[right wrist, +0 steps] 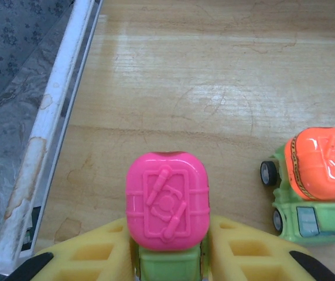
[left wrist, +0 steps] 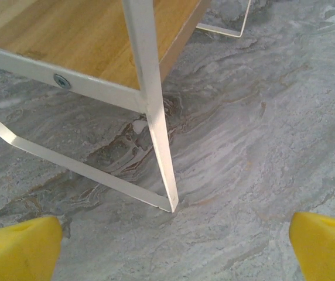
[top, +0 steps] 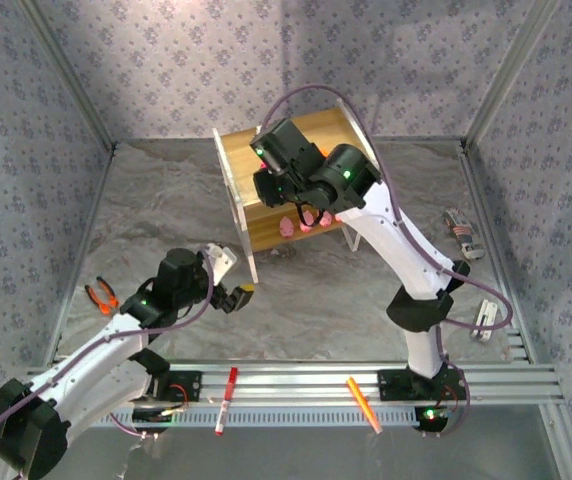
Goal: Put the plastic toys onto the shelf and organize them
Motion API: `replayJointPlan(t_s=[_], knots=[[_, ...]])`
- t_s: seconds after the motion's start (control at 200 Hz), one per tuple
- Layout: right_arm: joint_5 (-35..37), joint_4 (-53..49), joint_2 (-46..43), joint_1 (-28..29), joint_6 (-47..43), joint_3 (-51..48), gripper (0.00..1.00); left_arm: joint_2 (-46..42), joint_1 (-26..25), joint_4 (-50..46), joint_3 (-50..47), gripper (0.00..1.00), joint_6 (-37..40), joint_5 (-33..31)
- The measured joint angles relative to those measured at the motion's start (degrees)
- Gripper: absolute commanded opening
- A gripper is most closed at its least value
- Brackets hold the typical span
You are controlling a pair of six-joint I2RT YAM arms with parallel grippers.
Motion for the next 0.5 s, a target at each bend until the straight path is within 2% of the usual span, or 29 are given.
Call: replayJointPlan(t_s=[0.5], knots=[[-0.96, -1.79, 0.48, -1.11, 0.02, 0.37, 0.32, -1.09, 0.00, 0.66, -0.31, 1.00, 0.02, 0.00]])
